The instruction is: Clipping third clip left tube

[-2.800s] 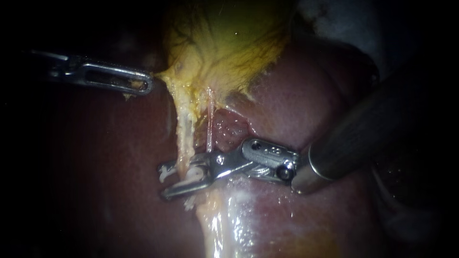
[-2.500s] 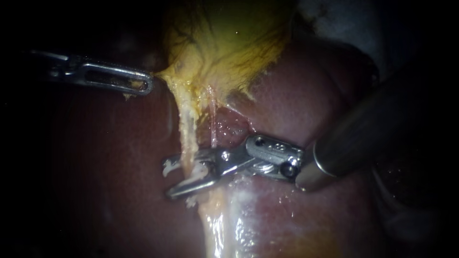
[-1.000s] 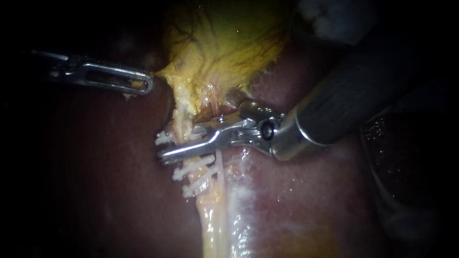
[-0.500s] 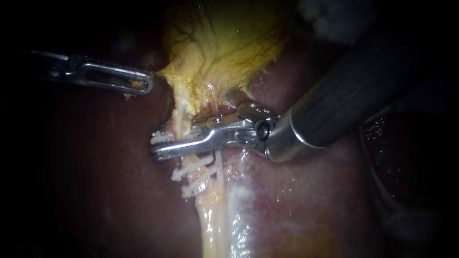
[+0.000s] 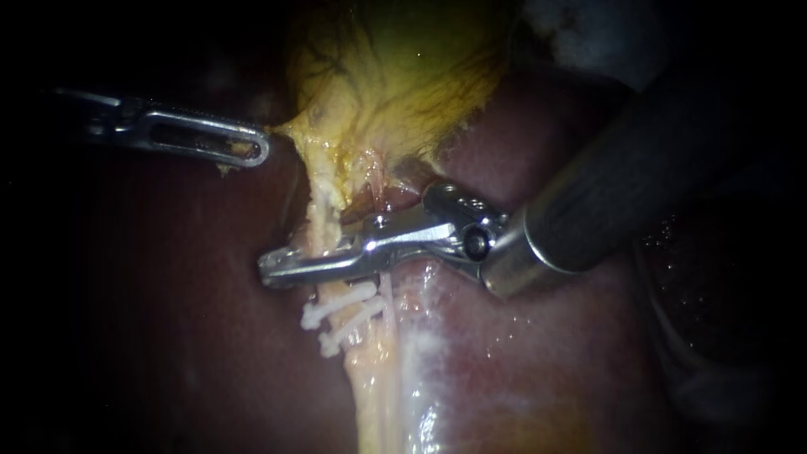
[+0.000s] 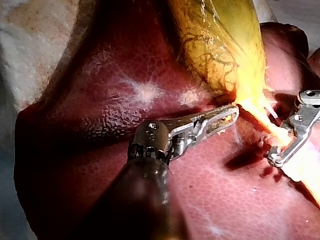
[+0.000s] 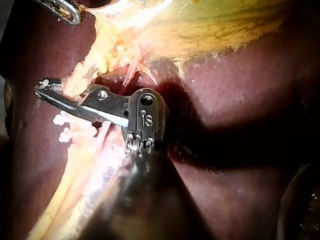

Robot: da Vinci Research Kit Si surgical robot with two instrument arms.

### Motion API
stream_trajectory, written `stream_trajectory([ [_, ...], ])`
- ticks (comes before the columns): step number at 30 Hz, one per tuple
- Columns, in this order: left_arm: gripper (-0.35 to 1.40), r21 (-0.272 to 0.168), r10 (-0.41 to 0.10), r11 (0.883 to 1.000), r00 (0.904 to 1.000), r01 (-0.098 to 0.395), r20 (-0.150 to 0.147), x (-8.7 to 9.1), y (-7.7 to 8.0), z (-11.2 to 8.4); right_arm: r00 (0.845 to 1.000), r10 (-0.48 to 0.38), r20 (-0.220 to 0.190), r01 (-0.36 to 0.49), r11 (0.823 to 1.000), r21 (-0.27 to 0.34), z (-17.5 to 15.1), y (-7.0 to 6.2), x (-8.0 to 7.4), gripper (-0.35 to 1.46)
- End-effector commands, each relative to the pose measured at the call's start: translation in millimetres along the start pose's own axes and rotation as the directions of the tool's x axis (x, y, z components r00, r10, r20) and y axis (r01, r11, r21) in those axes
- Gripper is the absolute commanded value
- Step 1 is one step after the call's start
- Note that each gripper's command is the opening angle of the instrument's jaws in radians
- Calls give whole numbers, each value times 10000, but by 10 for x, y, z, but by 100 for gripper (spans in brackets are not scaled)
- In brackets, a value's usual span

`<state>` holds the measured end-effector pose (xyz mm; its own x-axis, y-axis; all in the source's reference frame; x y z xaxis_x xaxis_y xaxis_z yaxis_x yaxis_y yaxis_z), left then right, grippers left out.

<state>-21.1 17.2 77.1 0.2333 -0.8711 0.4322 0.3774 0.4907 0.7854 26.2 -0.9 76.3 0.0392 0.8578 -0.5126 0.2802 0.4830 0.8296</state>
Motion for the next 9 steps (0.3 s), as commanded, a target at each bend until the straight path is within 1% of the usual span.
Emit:
stream_trajectory([
  [1, -35, 3, 2, 10000, 10000, -2, -1, 0, 0, 0, 10000, -5, 1, 5, 10000, 10, -1, 0, 0, -35],
  [9, -35, 3, 1, 10000, 10000, -1, -1, 0, 0, 0, 10000, -4, 30, 4, 10000, 41, -1, 0, 0, -35],
])
